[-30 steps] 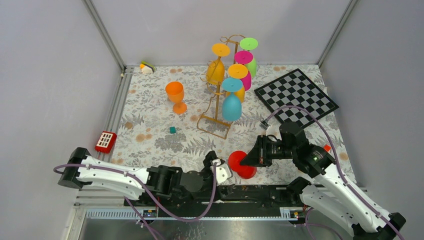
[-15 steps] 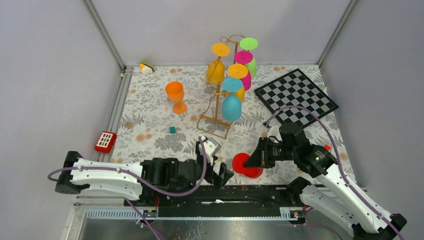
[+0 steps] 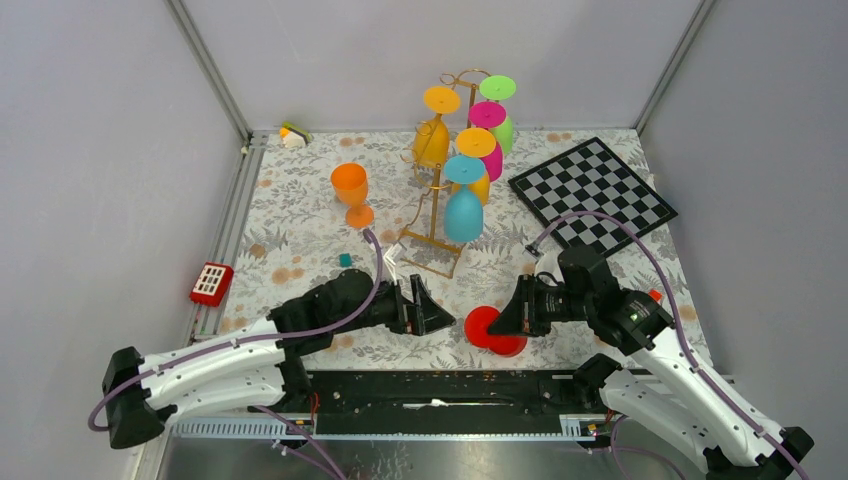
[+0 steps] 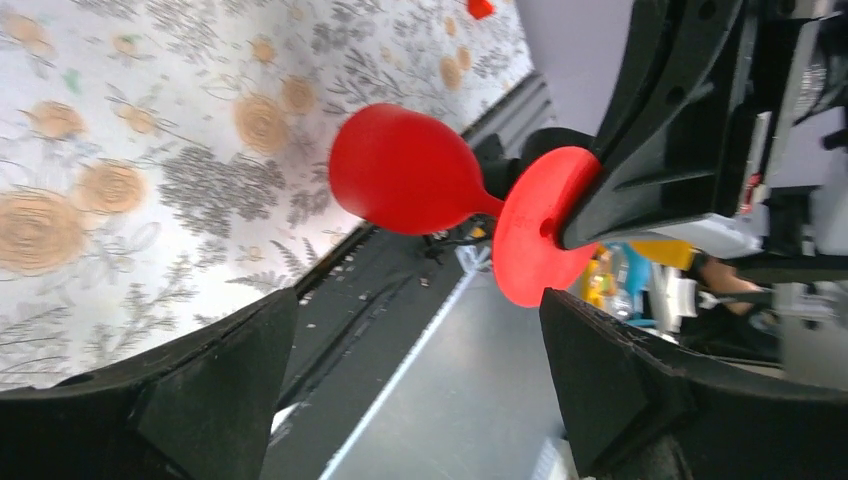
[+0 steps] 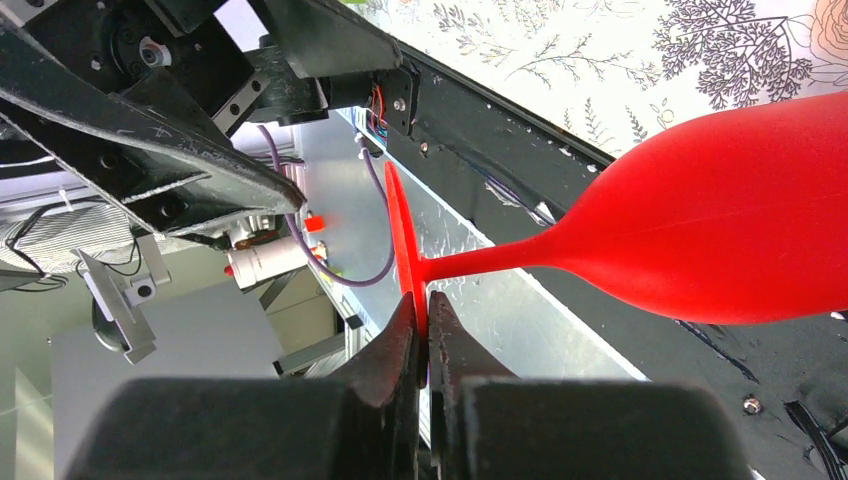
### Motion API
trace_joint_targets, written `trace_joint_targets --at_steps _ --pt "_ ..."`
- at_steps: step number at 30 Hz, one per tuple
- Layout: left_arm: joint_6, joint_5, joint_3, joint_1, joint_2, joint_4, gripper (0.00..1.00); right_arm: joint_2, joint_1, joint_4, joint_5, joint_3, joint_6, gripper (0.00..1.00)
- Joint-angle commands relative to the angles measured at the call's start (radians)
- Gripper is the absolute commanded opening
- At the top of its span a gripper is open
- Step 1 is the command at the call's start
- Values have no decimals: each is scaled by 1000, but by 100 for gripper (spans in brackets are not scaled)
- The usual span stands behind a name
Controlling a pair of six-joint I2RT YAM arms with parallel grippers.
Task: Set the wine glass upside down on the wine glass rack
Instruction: Turn the wine glass upside down at the wine rack.
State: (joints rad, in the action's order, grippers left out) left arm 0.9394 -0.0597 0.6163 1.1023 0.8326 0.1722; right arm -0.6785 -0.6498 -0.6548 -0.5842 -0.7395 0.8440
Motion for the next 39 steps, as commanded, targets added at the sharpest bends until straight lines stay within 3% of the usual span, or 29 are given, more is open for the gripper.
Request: trace_joint_targets --at_steps 1,4,9,12,16,19,27,35,39 --pt "167 -258 -62 -58 -21 -323 96 -10 -6 10 -11 -37 -16 0" --pt "225 -314 -98 -76 1 -472 93 -1 -6 42 -26 -31 11 0" --pt "289 -426 -85 -79 83 -588 85 31 -6 214 -86 19 149 0" --pt "318 -451 -86 -78 120 -644 76 50 -7 316 -119 48 237 0" --pt "344 -459 -84 -79 146 -703 65 54 -6 333 -128 45 257 0" --pt "352 -461 -76 -77 162 -721 52 55 -6 333 -129 39 257 0" --pt "363 -446 -88 -78 160 -729 2 65 -6 334 -121 40 267 0" --pt "364 -388 -132 -78 115 -713 0 59 -6 334 -128 47 258 6" --pt "360 -378 -136 -78 106 -693 0 66 -6 333 -121 59 257 21"
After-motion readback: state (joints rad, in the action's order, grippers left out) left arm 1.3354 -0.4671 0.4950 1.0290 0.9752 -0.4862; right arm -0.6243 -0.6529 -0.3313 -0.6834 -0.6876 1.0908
